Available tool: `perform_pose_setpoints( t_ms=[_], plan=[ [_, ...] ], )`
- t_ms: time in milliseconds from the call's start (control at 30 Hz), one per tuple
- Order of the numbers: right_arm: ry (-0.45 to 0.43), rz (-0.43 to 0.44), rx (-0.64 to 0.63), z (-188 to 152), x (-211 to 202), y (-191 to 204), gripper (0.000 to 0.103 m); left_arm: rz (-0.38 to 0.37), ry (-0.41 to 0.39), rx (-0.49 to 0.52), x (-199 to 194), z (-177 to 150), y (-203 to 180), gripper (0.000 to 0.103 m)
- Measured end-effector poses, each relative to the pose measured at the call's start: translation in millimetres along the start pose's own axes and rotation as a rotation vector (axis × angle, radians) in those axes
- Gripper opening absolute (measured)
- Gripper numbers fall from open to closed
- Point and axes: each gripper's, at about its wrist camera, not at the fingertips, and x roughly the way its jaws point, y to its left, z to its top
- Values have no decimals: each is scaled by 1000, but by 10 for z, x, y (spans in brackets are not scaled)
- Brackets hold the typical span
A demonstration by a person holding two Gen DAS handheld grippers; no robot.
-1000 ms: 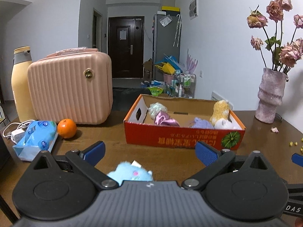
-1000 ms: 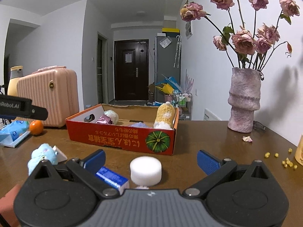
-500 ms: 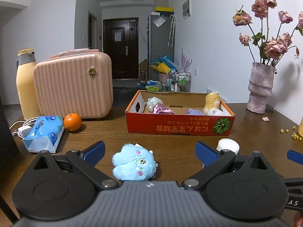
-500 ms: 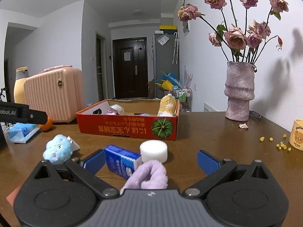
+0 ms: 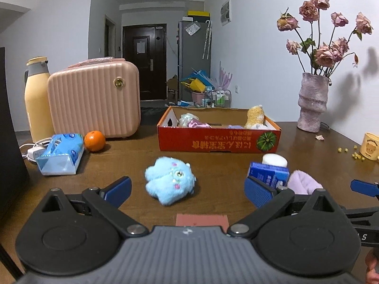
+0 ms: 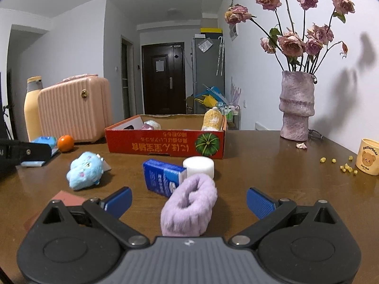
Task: Organize soft objects
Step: 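Lower the left tool onto the pink sponge and close on it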
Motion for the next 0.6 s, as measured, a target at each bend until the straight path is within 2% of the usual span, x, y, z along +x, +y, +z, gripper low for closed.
perform_pose_setpoints(
  t_ms=[200, 600],
  plan=[
    [-6, -5, -43, -96, -148, 99, 103, -8, 6, 17, -102, -134, -16, 103],
    [7, -18, -31, -123, -169, 76, 103, -19, 61, 53, -61, -287, -71, 103]
  ],
)
